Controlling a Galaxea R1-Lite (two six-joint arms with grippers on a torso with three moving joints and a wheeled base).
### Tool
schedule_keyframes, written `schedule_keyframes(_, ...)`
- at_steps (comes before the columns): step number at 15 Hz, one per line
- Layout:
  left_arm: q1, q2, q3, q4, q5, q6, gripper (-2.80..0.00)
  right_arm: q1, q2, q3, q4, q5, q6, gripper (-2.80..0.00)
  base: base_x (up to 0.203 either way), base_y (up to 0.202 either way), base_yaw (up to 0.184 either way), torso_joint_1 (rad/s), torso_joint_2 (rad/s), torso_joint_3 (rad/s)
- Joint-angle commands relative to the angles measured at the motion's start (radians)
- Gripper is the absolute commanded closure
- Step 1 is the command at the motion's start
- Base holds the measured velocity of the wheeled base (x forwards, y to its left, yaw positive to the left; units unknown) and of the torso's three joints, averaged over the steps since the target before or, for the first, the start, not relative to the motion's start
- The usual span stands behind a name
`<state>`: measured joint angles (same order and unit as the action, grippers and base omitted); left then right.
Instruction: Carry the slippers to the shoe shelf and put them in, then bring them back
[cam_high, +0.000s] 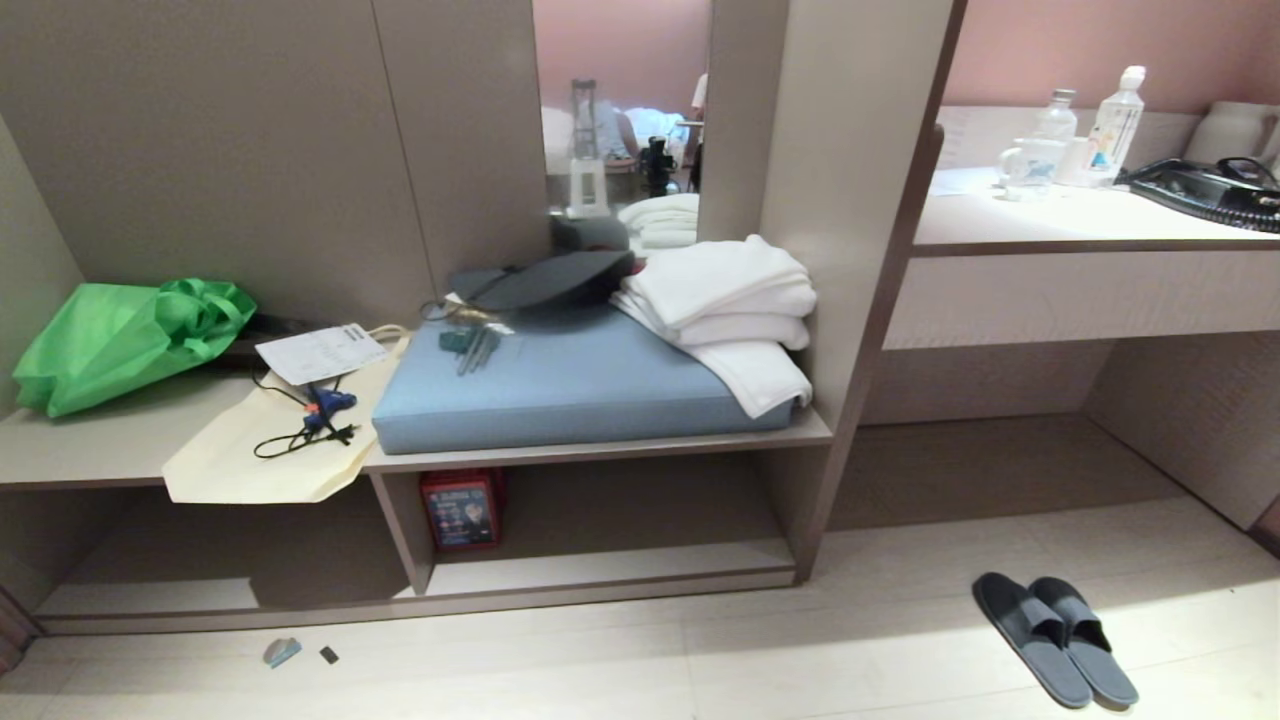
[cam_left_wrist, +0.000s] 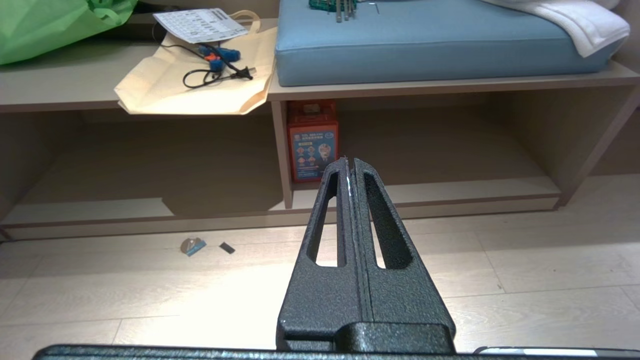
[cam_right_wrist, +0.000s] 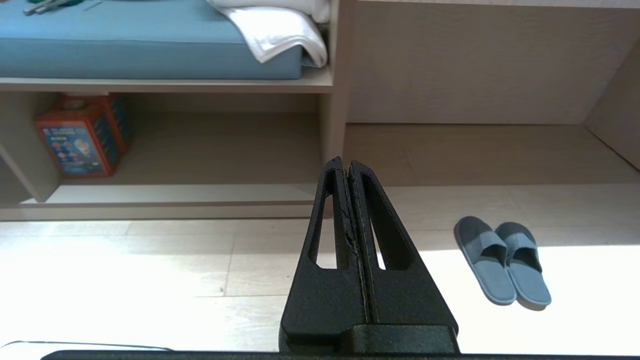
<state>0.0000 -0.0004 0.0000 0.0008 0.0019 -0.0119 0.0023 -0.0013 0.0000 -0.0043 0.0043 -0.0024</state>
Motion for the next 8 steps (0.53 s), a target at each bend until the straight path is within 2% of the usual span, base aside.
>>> schedule_keyframes(1, 0.002, 0.0, 0.0, 0.0, 0.001, 0.0, 0.0, 0.001, 0.0, 0.0, 0.0, 0.0, -0.001, 0.0, 0.0, 0.081, -0.002, 0.006, 0.0, 0.002)
schedule_keyframes(8, 0.002, 0.0, 0.0, -0.001, 0.0, 0.001, 0.0, 0.001, 0.0, 0.0, 0.0, 0.0, -0.001, 0.0, 0.0, 0.0, 0.0, 0.0, 0.0, 0.0)
